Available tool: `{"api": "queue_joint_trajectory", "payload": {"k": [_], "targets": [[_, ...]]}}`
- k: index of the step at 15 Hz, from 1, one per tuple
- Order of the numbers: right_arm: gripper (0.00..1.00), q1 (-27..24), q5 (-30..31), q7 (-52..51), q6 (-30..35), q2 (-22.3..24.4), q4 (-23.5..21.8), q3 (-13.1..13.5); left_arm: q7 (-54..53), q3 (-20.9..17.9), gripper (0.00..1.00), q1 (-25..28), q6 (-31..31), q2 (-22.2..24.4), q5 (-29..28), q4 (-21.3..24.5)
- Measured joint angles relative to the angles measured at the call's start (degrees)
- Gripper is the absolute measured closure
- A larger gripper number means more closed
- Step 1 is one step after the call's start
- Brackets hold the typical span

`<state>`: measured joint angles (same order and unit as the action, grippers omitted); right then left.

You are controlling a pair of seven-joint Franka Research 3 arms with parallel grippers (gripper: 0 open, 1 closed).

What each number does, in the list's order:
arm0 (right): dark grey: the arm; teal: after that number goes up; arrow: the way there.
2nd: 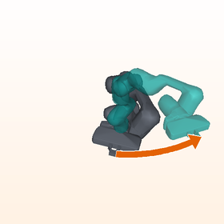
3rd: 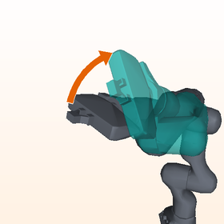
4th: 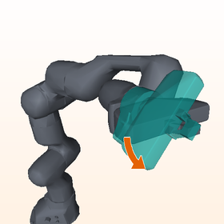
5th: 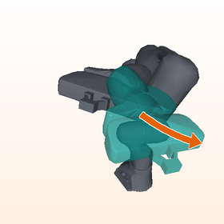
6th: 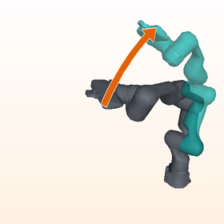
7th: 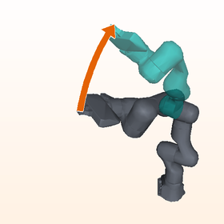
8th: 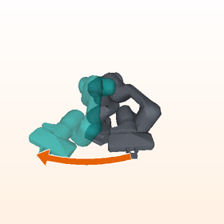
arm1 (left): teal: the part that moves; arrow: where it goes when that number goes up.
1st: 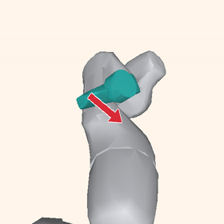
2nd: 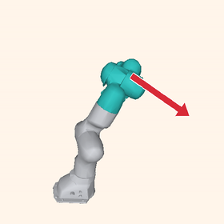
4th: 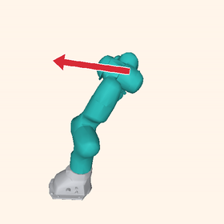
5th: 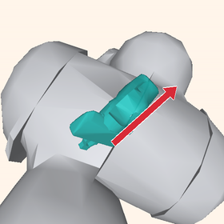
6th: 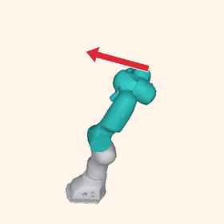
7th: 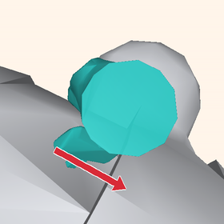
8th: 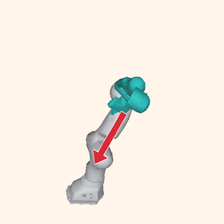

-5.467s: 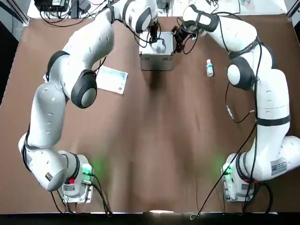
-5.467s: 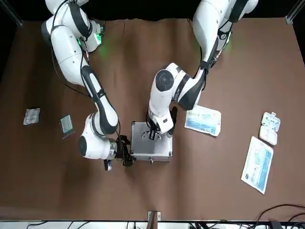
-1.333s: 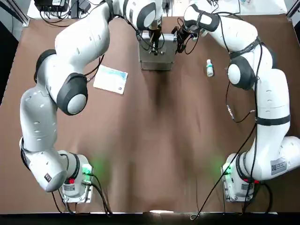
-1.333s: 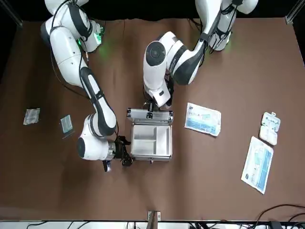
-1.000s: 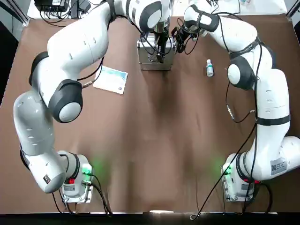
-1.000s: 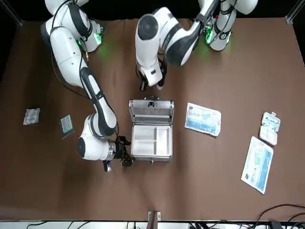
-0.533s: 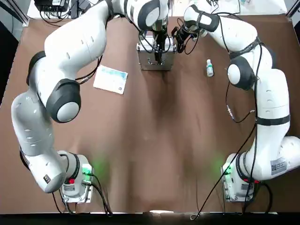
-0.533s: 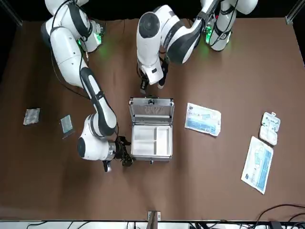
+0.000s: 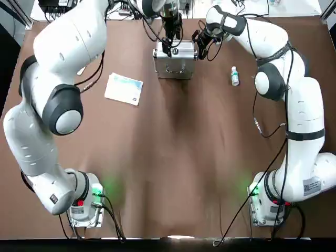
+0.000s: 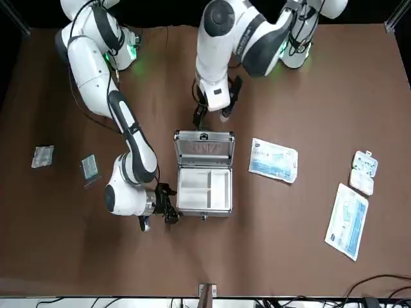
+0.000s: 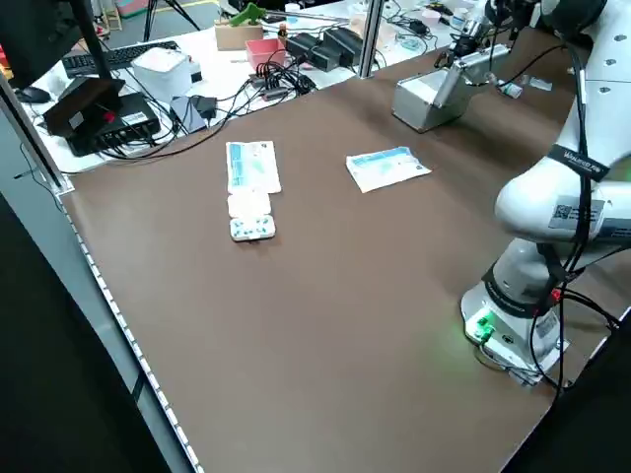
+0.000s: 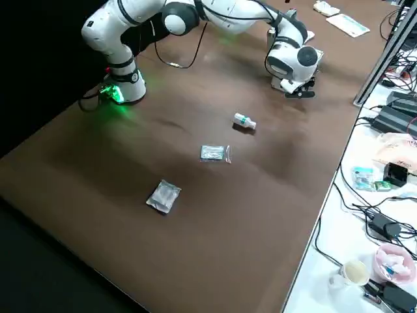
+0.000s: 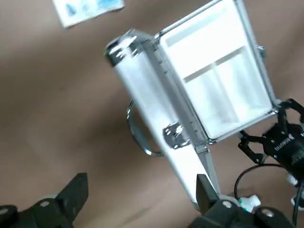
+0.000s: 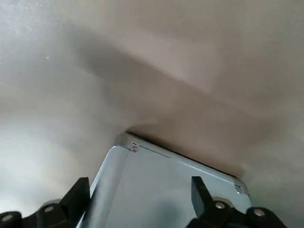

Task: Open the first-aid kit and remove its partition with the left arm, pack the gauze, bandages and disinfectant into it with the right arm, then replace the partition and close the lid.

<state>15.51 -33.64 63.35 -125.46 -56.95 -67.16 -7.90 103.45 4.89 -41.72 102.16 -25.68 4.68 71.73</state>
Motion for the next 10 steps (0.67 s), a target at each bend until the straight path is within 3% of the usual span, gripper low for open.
{"api": "queue_joint_trajectory", "payload": {"k": [7, 10], "targets": [[0.05, -1.57, 0.27, -0.88, 1.35, 1.31, 0.54, 0.21, -40.12, -3.03, 0.00, 3.27, 0.15, -0.44, 0.00, -0.54], [0.04, -2.43, 2.31, -1.58, 1.48, 1.97, 0.70, 0.21, -50.73, -3.85, 0.00, 3.27, 2.99, -2.00, 0.00, -0.54]]}}
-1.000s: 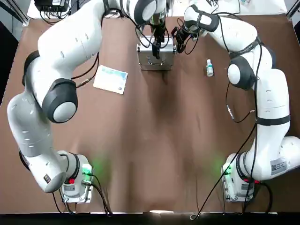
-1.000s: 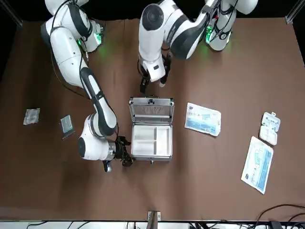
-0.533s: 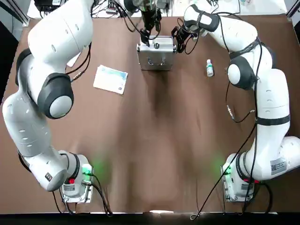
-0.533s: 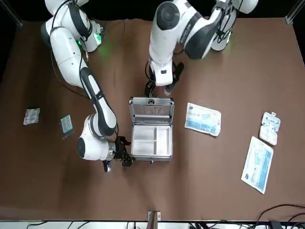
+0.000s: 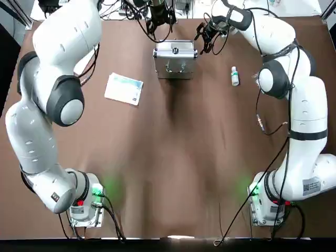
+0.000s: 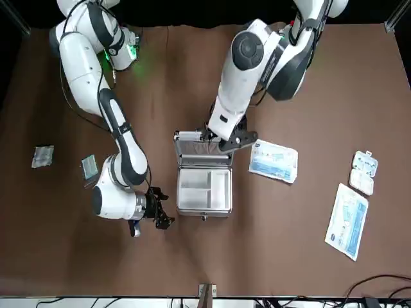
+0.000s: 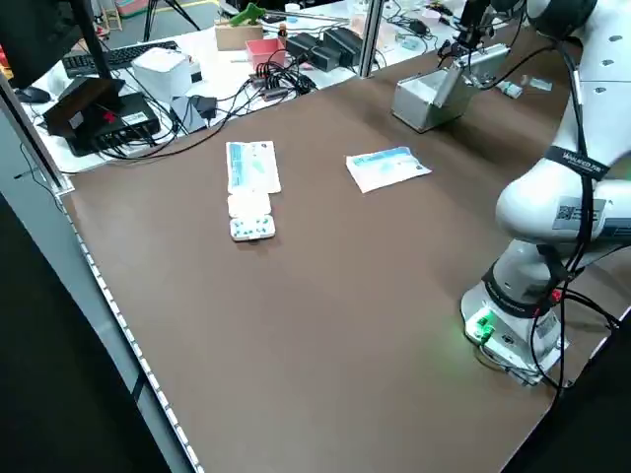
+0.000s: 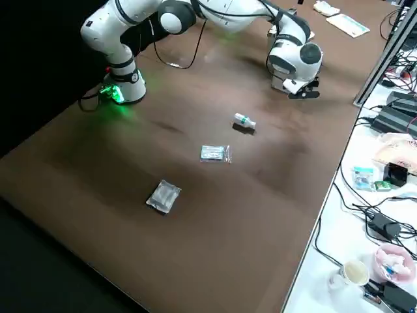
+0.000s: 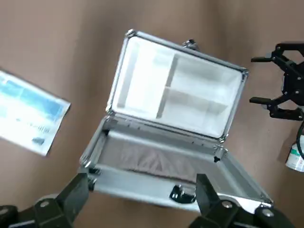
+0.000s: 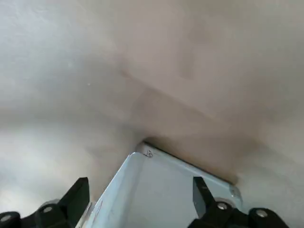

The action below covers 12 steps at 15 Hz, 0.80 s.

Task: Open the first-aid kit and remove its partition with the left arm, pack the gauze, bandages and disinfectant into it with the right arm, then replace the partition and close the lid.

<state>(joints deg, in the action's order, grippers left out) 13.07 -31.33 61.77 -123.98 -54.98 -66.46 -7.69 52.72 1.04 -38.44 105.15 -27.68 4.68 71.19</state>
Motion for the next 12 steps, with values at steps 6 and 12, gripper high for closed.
{"api": "queue_joint_trajectory", "payload": {"k": [6, 12], "targets": [[0.02, -1.40, 10.65, -3.86, 5.18, 2.22, 0.22, 0.02, -15.35, -0.56, 0.00, -0.03, 7.46, -3.02, -0.98, -0.02], [0.02, -5.90, 21.90, -21.13, 17.04, 6.49, 0.70, 0.33, -19.71, -1.79, 0.00, -0.02, 17.55, -7.96, -1.06, -0.07]]}}
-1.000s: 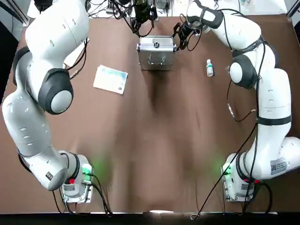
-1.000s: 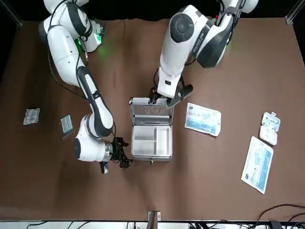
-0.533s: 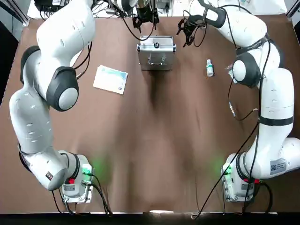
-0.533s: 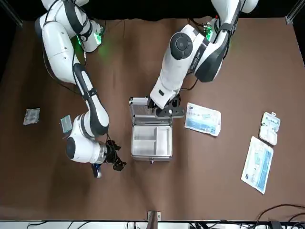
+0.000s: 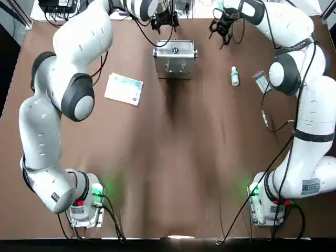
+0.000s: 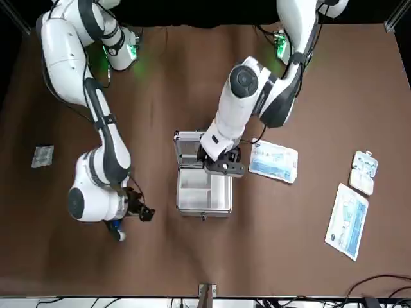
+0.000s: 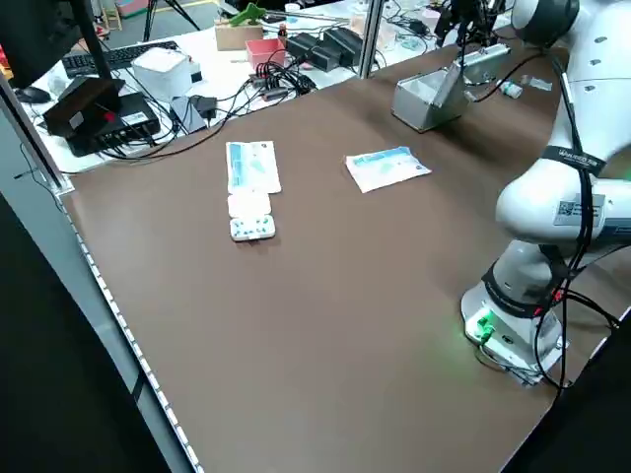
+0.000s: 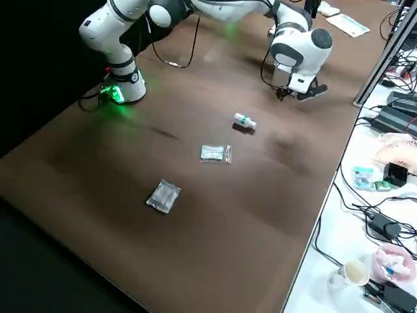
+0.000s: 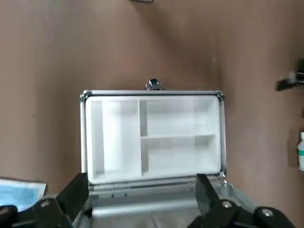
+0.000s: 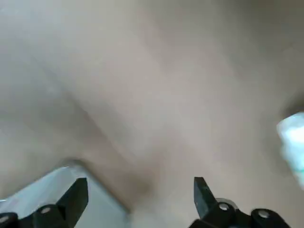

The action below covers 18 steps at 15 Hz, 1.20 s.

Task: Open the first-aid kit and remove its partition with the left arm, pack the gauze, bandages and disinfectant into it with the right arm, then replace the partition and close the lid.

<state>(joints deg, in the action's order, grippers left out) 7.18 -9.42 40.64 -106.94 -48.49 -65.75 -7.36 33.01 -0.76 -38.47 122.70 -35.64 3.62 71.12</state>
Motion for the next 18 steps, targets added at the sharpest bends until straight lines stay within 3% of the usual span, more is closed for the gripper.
{"api": "queue_joint_trajectory", "payload": {"k": [3, 7, 12, 18], "targets": [[0.02, -1.19, 5.89, -6.33, 6.58, 2.05, 0.02, 0.02, -0.47, -0.31, 0.00, -0.04, 3.22, -2.66, -0.03, -0.68], [0.02, -3.20, 8.27, -15.79, 10.60, 4.82, -1.19, 0.13, -0.56, -1.92, 0.00, -0.37, 5.64, -6.08, -0.07, -1.47], [0.02, -7.35, 8.61, -25.42, 10.86, 11.80, -10.11, 0.21, -0.58, -2.00, 0.01, -0.58, 6.03, -7.60, -0.08, -2.07], [0.02, -7.81, 8.65, -27.08, -2.75, 13.61, -24.70, -0.05, -0.60, -2.04, 0.01, -1.70, 7.61, -9.25, -0.18, -2.35]]}}
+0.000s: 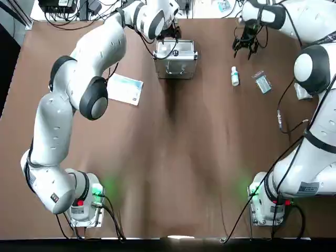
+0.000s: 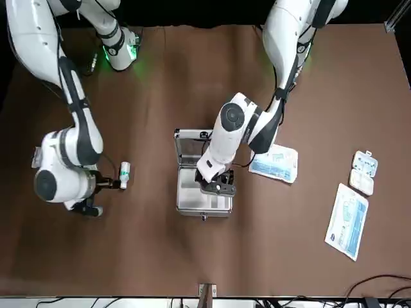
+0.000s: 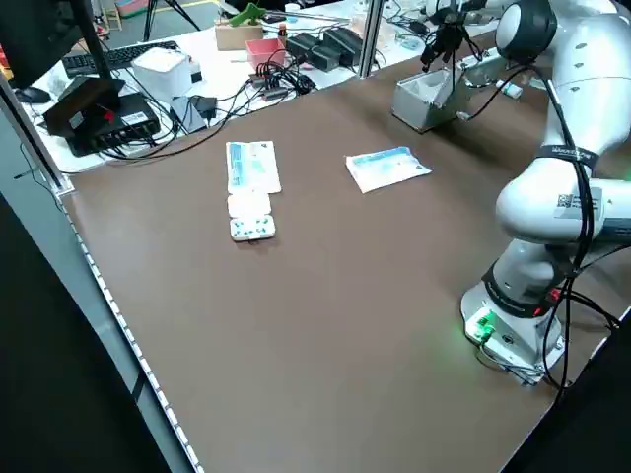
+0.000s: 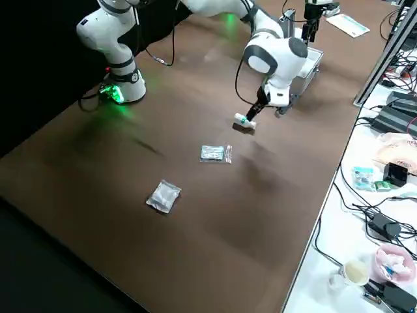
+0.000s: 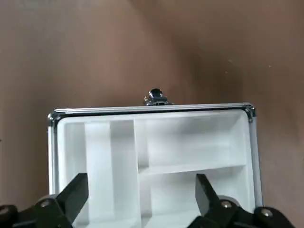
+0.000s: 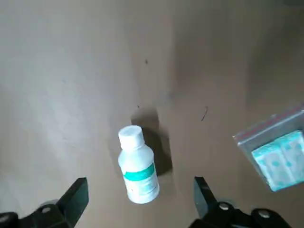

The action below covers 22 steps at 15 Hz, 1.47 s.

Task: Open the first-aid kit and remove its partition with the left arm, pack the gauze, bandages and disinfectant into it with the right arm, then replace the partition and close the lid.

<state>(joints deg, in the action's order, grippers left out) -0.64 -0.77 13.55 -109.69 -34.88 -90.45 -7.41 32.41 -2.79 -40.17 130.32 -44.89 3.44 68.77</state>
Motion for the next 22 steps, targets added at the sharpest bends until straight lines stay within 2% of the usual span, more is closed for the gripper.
{"api": "queue_joint_trajectory", "payload": {"k": [3, 7, 8, 14, 15, 17, 18, 22], "targets": [[0.02, 0.03, 0.10, -3.48, -2.36, 0.03, -3.83, -0.02, -0.17, -0.06, 0.01, -0.20, 0.01, -0.68, -0.13, -0.09], [0.02, 0.03, 0.12, -6.77, -11.44, 0.03, -10.65, -0.02, -0.61, -0.26, 0.01, -0.21, 1.65, -1.80, -0.14, -0.44], [0.02, 0.03, 0.13, -7.19, -11.88, 0.03, -11.27, -0.02, -0.61, -0.38, 0.01, -0.21, 2.43, -2.09, -0.14, -0.46], [0.06, 0.06, 0.13, -7.95, -12.26, 0.07, -11.72, -0.24, -0.61, -0.75, 0.01, -0.22, 3.28, -3.93, -0.14, -1.27], [0.11, 0.12, 0.13, -7.97, -12.25, 0.07, -11.90, -0.30, -0.61, -0.74, 0.01, -0.23, 3.32, -4.10, -0.14, -1.33], [0.15, 0.32, 0.13, -8.08, -12.24, 0.07, -12.41, -0.42, -0.62, -0.74, 0.01, -0.27, 3.33, -4.35, -0.14, -1.42], [0.23, 0.46, 0.13, -8.08, -12.24, 0.07, -12.65, -0.44, -0.63, -0.74, 0.01, -0.27, 3.33, -4.48, -0.14, -1.43], [0.25, 0.63, 0.13, -8.18, -12.21, 0.07, -13.25, -0.50, -0.72, -0.73, 0.04, -0.41, 3.33, -5.03, -0.14, -1.47]]}}
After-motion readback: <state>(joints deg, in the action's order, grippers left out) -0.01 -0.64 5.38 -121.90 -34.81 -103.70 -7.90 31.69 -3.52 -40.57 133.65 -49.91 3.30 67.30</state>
